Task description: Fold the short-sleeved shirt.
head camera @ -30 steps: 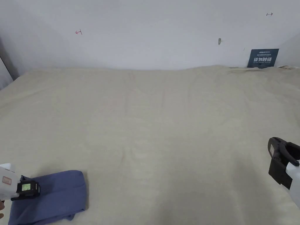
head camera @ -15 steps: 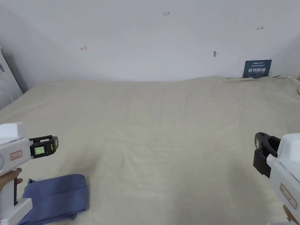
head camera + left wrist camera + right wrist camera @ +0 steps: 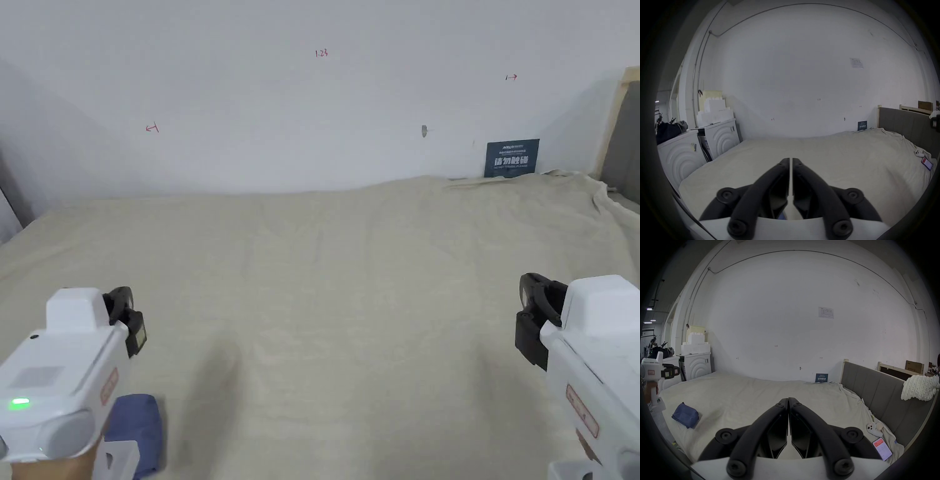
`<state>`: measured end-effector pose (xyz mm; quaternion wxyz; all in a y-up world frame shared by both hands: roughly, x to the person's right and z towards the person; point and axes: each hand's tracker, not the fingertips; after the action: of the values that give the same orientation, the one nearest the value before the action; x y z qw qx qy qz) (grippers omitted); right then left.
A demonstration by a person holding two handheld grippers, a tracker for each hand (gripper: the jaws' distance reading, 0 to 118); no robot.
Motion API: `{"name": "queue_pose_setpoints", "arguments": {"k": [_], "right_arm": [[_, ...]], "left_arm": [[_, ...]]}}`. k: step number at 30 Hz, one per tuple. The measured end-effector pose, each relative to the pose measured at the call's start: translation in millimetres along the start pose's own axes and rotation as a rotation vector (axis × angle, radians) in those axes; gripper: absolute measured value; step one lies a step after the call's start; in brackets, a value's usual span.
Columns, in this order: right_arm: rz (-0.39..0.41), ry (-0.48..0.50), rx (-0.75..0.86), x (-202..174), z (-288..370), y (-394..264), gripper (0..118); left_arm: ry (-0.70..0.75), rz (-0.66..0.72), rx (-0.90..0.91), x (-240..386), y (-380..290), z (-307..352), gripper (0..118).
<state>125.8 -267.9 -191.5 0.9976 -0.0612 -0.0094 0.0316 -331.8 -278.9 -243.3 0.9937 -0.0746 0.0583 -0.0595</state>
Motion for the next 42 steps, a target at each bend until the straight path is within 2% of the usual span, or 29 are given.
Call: {"name": "queue_pose_setpoints", "arguments": {"k": [8,19,42], "right_arm": [[-0.021,-0.022,0.015,9,3,-9,0],[-0.032,-0.086,0.057,8,7,-26,0],[-0.031,-0.101,0.059,4,9,-25,0]], "left_arm": [[-0.01,-0.009,0.09,54,-20,16,0],[-0.06,0.036,0.186,99,-22,34,0],[-0.114,0.033,0.187,120,-26,36,0]]}}
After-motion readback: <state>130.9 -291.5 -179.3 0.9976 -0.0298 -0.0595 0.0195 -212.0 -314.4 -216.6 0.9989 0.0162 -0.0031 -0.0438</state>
